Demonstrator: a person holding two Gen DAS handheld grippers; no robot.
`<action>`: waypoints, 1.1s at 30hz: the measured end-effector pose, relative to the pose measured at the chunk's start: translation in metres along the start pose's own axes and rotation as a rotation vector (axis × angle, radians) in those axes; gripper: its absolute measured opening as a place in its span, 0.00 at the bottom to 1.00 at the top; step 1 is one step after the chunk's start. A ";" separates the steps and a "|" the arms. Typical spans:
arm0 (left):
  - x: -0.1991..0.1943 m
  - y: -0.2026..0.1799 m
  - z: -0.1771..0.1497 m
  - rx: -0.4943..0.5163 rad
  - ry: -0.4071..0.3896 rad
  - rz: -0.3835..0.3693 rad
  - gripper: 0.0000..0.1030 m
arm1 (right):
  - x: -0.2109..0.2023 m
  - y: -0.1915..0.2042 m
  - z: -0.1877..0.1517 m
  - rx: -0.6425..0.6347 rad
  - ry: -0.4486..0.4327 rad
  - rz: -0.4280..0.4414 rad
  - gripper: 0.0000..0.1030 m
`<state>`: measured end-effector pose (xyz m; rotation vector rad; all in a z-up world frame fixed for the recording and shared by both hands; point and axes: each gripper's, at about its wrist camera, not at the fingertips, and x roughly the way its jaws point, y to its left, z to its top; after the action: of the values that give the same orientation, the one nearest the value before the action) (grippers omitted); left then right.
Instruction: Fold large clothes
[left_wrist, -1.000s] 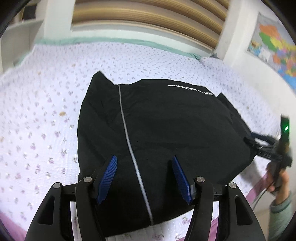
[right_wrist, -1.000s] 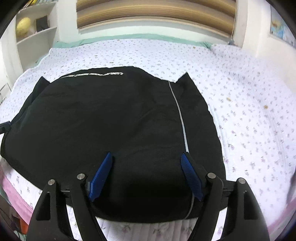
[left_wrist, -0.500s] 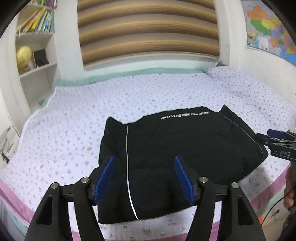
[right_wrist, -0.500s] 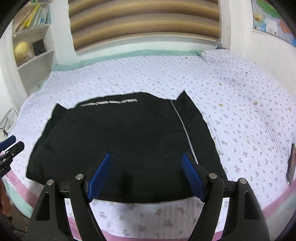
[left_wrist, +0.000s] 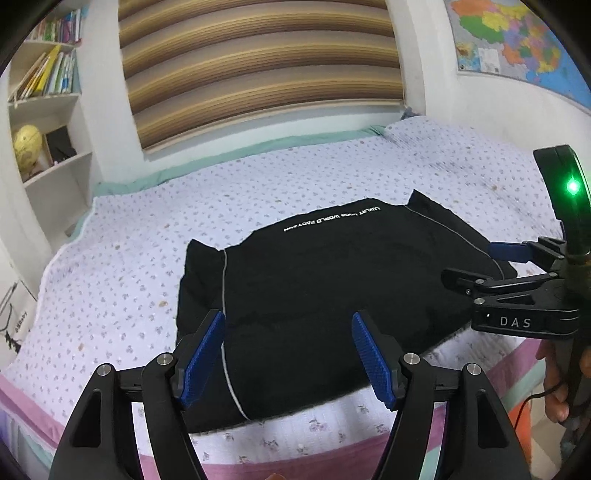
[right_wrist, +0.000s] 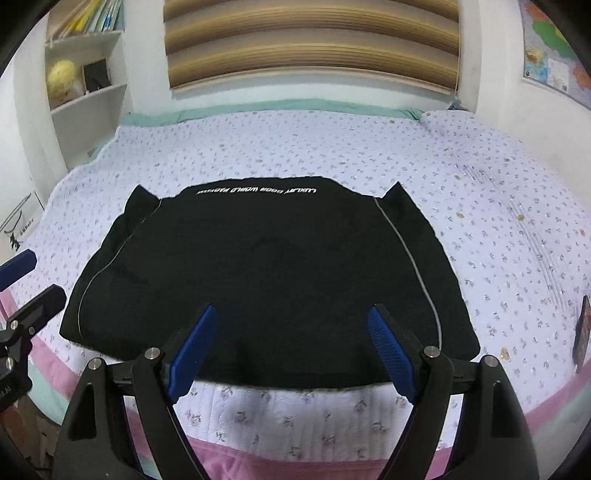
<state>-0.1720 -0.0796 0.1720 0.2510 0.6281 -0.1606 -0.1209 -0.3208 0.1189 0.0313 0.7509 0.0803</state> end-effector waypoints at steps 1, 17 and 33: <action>-0.001 0.000 0.000 0.002 -0.004 0.006 0.70 | 0.000 0.003 -0.001 -0.004 0.000 0.000 0.82; 0.007 0.016 -0.005 -0.031 0.003 0.023 0.70 | 0.012 0.004 -0.004 -0.014 0.045 0.009 0.83; 0.014 0.016 -0.007 -0.036 0.022 0.011 0.70 | 0.018 -0.001 -0.008 -0.014 0.060 0.013 0.83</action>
<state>-0.1609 -0.0636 0.1608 0.2218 0.6503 -0.1356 -0.1134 -0.3204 0.1008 0.0204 0.8102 0.0994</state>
